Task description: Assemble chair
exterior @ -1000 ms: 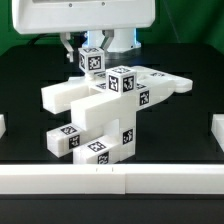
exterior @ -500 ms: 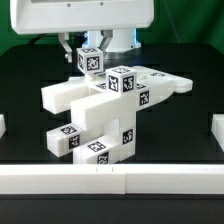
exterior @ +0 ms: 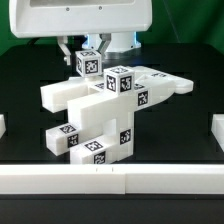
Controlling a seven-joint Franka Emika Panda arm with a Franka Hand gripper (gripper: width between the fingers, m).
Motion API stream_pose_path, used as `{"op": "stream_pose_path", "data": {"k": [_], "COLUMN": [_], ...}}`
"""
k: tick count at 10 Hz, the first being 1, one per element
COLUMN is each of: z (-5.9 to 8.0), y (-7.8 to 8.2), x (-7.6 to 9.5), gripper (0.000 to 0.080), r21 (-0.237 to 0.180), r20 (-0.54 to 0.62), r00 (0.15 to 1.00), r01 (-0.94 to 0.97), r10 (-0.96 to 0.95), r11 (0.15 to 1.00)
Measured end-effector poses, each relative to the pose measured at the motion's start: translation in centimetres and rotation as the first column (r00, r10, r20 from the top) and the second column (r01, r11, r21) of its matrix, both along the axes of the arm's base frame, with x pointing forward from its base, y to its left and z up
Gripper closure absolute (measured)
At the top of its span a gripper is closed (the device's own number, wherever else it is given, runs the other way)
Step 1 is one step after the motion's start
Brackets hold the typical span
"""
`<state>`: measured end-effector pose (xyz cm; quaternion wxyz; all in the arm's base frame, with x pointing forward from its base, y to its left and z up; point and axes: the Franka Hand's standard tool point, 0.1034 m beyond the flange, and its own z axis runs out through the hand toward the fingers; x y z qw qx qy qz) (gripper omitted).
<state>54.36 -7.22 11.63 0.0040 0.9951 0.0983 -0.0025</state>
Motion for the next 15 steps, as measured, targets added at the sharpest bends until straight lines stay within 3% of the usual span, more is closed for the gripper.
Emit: {"op": "stream_pose_path", "data": {"k": [13,15], "z": [-0.36,-0.37], "y": [-0.25,-0.20], "x": [-0.03,-0.02], "gripper": [0.0512,0.0512], "r21": [-0.006,-0.005], "r20": [0.001,0.003], "r00": [1.000,0.986], "r01": [0.026,0.168], "r10": [-0.026,-0.168], "r11": [1.000,0.986]}}
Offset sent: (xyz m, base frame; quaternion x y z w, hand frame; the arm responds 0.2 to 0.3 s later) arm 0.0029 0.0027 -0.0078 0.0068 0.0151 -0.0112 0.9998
